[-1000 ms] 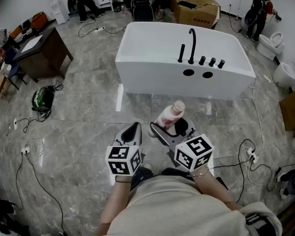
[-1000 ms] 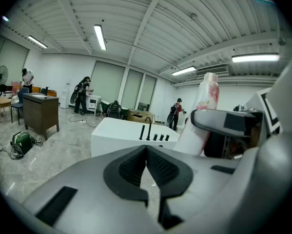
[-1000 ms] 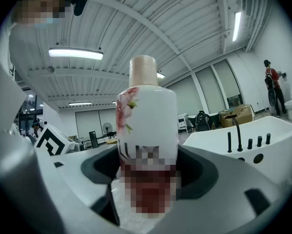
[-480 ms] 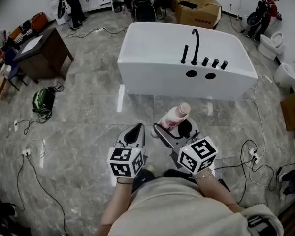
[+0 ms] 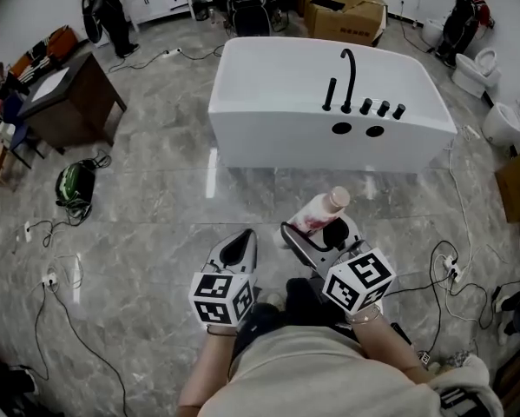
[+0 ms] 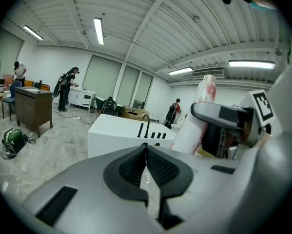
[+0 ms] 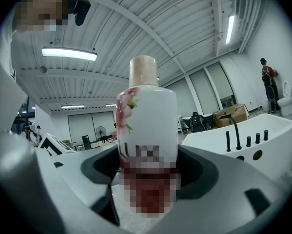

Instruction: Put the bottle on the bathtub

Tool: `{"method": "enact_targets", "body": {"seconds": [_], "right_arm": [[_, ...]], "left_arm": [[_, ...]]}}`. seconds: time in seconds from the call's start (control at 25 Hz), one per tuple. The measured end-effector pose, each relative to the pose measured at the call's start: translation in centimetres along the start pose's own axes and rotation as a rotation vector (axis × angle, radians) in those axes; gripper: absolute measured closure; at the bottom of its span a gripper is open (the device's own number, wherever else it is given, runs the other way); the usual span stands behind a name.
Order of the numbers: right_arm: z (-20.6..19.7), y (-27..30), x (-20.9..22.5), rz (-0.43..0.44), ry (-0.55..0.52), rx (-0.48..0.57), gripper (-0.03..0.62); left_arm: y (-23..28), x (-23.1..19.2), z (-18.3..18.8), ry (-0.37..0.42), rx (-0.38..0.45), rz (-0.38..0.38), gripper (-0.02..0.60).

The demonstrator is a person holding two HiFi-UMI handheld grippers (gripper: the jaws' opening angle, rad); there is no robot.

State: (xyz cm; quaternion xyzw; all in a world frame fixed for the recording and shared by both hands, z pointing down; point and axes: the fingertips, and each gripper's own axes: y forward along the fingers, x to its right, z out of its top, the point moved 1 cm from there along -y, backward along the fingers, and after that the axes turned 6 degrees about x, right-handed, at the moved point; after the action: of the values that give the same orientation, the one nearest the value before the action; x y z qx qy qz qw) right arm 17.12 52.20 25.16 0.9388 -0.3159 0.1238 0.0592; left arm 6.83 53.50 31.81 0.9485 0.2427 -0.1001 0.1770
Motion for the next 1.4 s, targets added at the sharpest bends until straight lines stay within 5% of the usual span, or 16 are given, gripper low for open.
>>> {"method": "enact_targets", "body": {"seconds": [0.36, 1.0, 1.4], "right_arm": [[-0.6, 4.8, 3.6, -0.036, 0.027, -0.028, 0.259], [6.6, 26.2, 18.6, 0.017, 0.021, 0.042, 0.260], [4.8, 35.6, 22.8, 0.022, 0.068, -0.033, 0.260]], "left_arm": [[4.0, -3.7, 0.9, -0.026, -0.030, -0.010, 0.574], [24.8, -15.3, 13.1, 0.013, -0.011, 0.038, 0.574], [31.4, -22.3, 14.5, -0.060, -0.054, 0.079, 0.574]]}}
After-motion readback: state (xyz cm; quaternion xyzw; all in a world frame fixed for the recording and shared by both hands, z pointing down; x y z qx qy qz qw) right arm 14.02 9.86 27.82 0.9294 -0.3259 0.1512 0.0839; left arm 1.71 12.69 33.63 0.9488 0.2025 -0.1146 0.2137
